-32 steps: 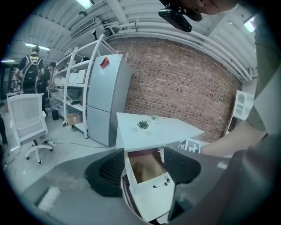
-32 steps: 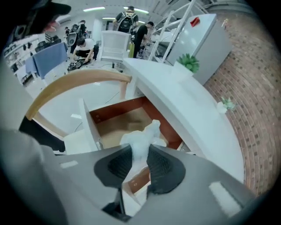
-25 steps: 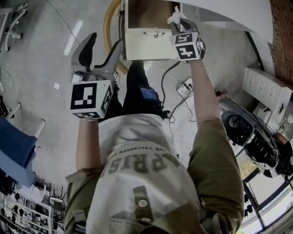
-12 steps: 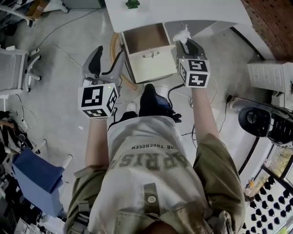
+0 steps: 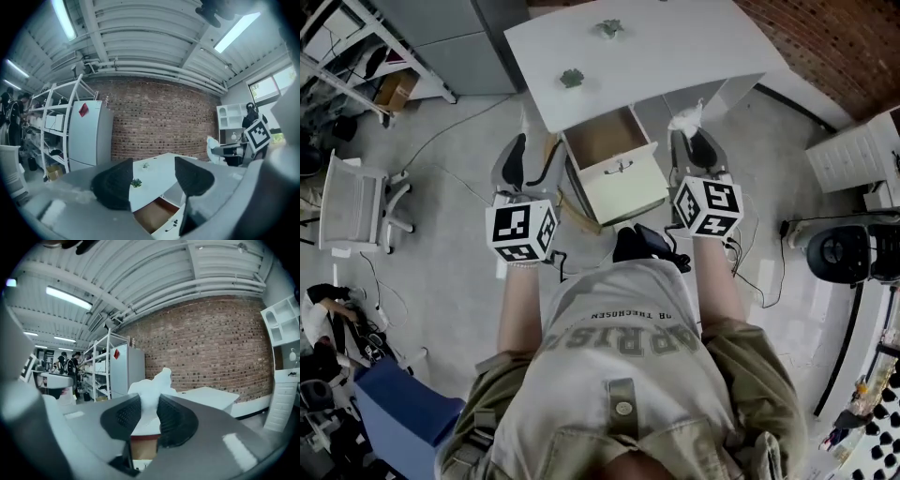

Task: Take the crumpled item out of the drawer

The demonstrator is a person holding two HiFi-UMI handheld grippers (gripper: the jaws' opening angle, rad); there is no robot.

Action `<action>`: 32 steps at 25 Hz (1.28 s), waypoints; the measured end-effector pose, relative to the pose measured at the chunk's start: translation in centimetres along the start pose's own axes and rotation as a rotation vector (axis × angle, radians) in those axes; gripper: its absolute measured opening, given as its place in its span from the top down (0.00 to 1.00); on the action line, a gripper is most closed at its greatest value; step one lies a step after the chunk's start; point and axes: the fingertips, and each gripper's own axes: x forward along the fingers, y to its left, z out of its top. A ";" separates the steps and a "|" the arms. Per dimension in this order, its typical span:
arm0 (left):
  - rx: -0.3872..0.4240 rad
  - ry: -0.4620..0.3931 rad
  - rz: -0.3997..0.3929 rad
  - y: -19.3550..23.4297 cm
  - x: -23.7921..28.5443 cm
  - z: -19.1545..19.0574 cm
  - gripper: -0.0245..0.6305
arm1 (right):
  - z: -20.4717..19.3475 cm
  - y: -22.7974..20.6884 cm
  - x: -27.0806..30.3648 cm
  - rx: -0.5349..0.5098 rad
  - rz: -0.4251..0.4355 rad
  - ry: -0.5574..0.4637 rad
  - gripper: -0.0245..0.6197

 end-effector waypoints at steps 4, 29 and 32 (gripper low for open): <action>0.027 -0.025 -0.017 -0.6 0.4 1.0 0.54 | 1.6 0.6 -1.6 0.031 -0.010 -0.081 0.82; 0.111 -0.079 0.061 -0.7 -0.2 1.3 0.95 | 3.2 2.2 -4.2 0.006 -0.010 -0.200 0.82; 0.118 -0.088 0.062 -1.0 -0.3 1.6 0.95 | 3.6 2.2 -4.3 0.003 -0.010 -0.213 0.82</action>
